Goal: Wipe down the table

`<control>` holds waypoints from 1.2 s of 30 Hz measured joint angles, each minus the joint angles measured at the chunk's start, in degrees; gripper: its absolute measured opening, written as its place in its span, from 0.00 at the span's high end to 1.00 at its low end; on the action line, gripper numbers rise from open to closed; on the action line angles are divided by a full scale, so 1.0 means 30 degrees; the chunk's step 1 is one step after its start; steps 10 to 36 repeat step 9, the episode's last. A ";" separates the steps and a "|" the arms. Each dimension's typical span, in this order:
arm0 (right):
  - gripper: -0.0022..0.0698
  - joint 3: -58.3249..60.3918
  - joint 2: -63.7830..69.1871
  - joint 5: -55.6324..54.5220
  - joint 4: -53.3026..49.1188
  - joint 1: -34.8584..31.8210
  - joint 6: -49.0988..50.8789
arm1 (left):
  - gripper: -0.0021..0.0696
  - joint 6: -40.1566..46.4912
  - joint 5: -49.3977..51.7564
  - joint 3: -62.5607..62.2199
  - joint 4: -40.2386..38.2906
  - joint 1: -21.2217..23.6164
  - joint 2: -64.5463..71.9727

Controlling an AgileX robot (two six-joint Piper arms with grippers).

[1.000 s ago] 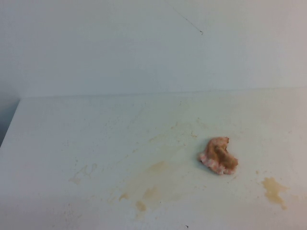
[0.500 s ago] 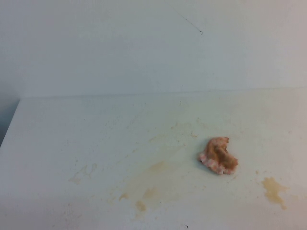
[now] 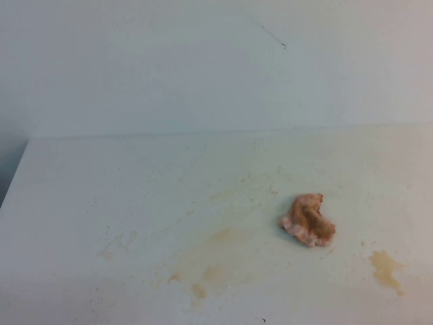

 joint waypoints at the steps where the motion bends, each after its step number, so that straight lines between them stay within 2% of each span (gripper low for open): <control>1: 0.97 0.0000 0.0000 0.0000 0.0000 0.0000 0.0000 | 0.97 0.0000 0.0000 0.0000 0.0000 0.0000 0.0000; 36: 0.97 0.0000 0.0000 0.0000 0.0000 0.0000 0.0000 | 0.97 0.0000 0.0000 0.0000 0.0000 0.0000 0.0000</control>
